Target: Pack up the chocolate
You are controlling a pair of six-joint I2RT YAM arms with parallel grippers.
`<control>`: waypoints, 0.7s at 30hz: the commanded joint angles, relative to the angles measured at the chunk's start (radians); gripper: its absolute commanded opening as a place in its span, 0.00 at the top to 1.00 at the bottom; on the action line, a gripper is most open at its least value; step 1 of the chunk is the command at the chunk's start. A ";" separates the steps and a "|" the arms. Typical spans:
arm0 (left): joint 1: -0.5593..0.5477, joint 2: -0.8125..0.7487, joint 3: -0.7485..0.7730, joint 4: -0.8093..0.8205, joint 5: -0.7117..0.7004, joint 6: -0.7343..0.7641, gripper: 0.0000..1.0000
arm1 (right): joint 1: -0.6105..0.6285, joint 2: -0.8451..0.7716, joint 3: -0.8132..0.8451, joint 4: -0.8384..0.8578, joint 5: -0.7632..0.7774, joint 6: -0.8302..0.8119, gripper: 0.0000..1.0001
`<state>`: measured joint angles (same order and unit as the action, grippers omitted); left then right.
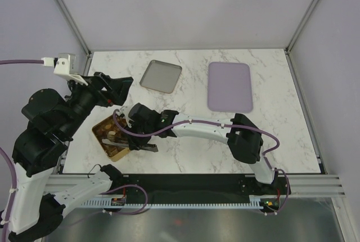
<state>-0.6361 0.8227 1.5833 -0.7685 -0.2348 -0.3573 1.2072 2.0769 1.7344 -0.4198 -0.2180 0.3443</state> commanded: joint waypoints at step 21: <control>0.003 0.033 0.017 0.041 0.028 0.047 0.01 | -0.064 -0.199 -0.030 0.018 0.161 -0.018 0.56</control>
<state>-0.6361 0.8417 1.5883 -0.7681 -0.2256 -0.3450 1.1809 2.0102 1.7267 -0.4263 -0.1196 0.3325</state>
